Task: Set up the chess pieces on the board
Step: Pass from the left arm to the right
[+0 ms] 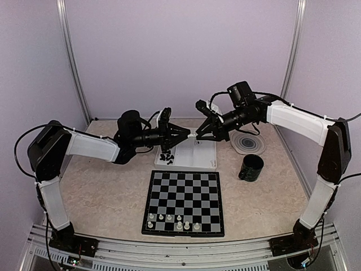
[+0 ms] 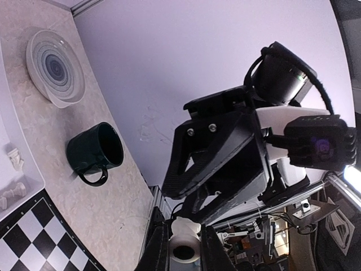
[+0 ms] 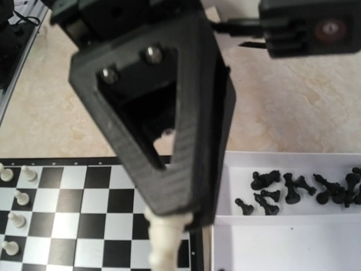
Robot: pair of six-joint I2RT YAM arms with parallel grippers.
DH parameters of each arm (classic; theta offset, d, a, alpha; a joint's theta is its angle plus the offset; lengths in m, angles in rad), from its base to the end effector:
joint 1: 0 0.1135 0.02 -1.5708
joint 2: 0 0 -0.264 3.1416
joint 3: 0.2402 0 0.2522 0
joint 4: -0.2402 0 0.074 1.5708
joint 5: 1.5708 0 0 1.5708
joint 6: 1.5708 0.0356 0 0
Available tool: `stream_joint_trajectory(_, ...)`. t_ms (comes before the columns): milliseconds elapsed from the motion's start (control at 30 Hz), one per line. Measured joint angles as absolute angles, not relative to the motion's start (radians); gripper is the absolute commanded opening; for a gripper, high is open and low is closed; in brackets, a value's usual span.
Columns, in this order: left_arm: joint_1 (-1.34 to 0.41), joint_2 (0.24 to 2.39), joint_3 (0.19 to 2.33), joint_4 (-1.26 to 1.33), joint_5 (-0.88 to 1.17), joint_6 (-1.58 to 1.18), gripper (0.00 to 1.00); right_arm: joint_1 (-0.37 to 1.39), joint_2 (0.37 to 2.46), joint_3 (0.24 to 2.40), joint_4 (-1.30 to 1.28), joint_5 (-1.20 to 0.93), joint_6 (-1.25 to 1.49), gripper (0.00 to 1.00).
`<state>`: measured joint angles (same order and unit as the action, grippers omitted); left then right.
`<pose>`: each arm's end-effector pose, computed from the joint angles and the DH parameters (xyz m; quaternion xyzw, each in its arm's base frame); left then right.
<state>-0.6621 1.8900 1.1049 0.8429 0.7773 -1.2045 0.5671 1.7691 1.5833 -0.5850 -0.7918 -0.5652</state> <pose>0.3141 -0.2765 0.2392 0.0954 0.6858 -0.6956 0.1916 0.3194 0.2335 0.3171 -0.5826 0.6367 0.3555 0.3590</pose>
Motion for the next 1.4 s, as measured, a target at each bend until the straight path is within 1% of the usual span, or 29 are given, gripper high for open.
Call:
stream_joint_trajectory(167, -0.655, 1.9, 1.095, 0.904, 0.783, -1.247, 0.03, 0.57, 1.769, 1.566, -0.577, -0.765, -0.561, 0.21)
stream_joint_trajectory(500, -0.653, 1.914, 1.093, 0.94, 0.787, -1.283, 0.03, 0.577, 1.77, 1.568, -0.567, -0.762, -0.549, 0.19)
stream_joint_trajectory(633, -0.653, 1.916, 1.093, 0.953, 0.79, -1.294, 0.03, 0.593, 1.771, 1.575, -0.562, -0.763, -0.547, 0.17)
stream_joint_trajectory(833, -0.653, 1.92, 1.092, 0.964, 0.798, -1.305, 0.03, 0.606, 1.78, 1.594, -0.558, -0.757, -0.532, 0.01)
stream_joint_trajectory(867, -0.651, 1.92, 1.092, 0.965, 0.799, -1.309, 0.04, 0.606, 1.782, 1.596, -0.557, -0.755, -0.528, 0.0)
stream_joint_trajectory(933, -0.649, 1.92, 1.092, 0.965, 0.799, -1.312, 0.12, 0.606, 1.784, 1.599, -0.555, -0.753, -0.53, 0.0)
stream_joint_trajectory(1033, -0.649, 1.92, 1.093, 0.953, 0.798, -1.3, 0.31, 0.607, 1.785, 1.602, -0.56, -0.744, -0.536, 0.0)
stream_joint_trajectory(1133, -0.649, 1.919, 1.106, 0.876, 0.789, -1.221, 0.44, 0.607, 1.785, 1.613, -0.599, -0.709, -0.573, 0.0)
stream_joint_trajectory(1233, -0.653, 1.904, 1.157, 0.681, 0.736, -1.081, 0.51, 0.607, 1.786, 1.634, -0.668, -0.645, -0.642, 0.0)
stream_joint_trajectory(1400, -0.62, 1.818, 1.198, 0.424, 0.587, -0.893, 0.54, 0.628, 1.782, 1.644, -0.785, -0.529, -0.771, 0.0)
